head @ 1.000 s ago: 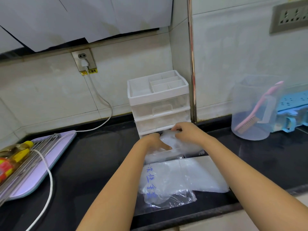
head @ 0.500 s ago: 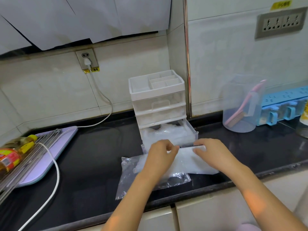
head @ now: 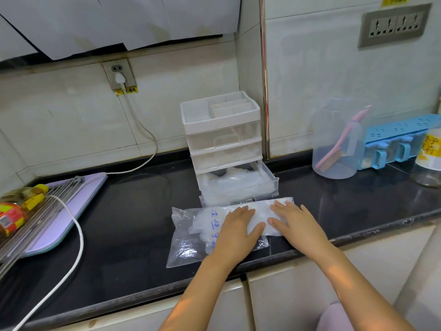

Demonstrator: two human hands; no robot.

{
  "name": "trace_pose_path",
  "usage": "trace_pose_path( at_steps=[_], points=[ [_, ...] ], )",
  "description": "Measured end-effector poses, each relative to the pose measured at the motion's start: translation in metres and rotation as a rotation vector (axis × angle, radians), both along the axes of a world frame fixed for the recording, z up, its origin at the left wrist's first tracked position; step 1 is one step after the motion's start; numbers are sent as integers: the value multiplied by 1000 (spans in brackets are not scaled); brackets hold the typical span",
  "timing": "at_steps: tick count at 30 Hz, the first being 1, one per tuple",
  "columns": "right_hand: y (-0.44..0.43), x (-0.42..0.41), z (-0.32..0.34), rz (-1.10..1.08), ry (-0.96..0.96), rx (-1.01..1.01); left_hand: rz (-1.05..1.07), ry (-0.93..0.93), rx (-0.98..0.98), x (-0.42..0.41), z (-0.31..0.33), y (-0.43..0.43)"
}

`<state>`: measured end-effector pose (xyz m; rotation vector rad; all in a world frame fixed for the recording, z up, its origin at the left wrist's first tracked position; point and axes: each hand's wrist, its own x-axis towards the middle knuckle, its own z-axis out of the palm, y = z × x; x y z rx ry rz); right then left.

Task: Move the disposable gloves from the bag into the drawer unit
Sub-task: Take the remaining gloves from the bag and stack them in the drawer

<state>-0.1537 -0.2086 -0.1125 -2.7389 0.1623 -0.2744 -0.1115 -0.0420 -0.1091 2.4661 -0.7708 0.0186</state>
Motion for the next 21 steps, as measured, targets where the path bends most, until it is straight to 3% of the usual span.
trace_pose_path(
  at_steps=[4,9,21],
  points=[
    [0,-6,-6,-29,-217,223,-24,-40,16,-1,-4,0],
    [1,-12,-2,-67,-332,440,-88,-159,-21,-3,-3,2],
    [-14,-8,65,-71,-544,454,-66,-149,15,-6,-2,1]
  ],
)
